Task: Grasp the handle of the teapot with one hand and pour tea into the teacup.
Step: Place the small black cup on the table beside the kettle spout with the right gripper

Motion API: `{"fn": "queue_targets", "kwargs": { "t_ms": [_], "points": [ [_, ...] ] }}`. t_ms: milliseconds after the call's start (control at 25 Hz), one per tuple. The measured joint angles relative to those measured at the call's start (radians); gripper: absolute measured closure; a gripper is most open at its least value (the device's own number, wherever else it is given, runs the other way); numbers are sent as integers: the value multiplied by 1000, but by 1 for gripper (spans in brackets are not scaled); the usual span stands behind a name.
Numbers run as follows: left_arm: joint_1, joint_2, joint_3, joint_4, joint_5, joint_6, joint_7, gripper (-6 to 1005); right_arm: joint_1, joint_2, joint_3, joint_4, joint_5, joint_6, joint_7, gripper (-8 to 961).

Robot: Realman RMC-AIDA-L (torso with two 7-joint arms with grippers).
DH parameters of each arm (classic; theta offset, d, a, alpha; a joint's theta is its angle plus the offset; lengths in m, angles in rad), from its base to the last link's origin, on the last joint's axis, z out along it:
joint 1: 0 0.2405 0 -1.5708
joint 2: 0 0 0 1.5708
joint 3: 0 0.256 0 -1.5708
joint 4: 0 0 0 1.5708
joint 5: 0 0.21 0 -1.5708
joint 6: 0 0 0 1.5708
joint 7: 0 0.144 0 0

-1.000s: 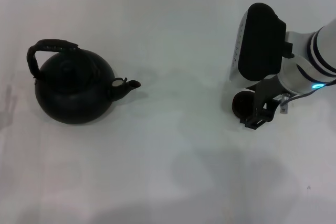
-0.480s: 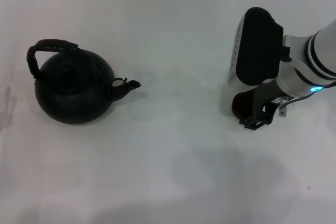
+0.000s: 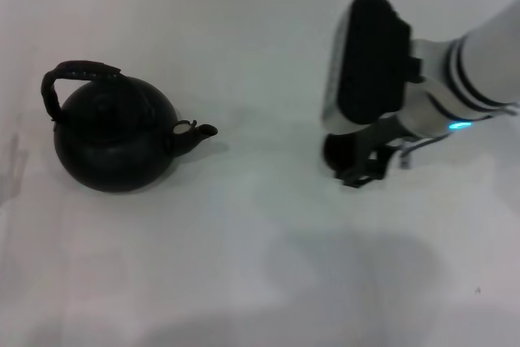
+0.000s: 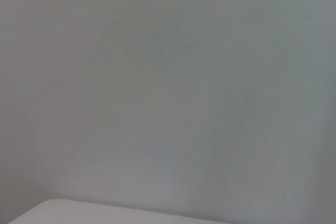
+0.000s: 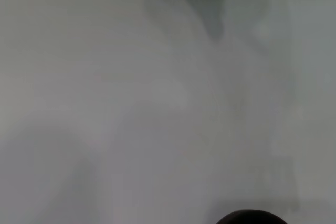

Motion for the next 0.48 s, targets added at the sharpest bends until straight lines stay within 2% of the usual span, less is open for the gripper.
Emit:
{"fn": "queue_targets", "kwargs": {
  "t_ms": [280, 480],
  "points": [
    [2, -3, 4, -4, 1, -5, 0, 193, 136, 9, -115, 101, 62, -106, 47, 220],
    [-1, -4, 6, -17, 5, -2, 0, 193, 176, 9, -160, 157, 103, -168, 75, 217]
  ]
}}
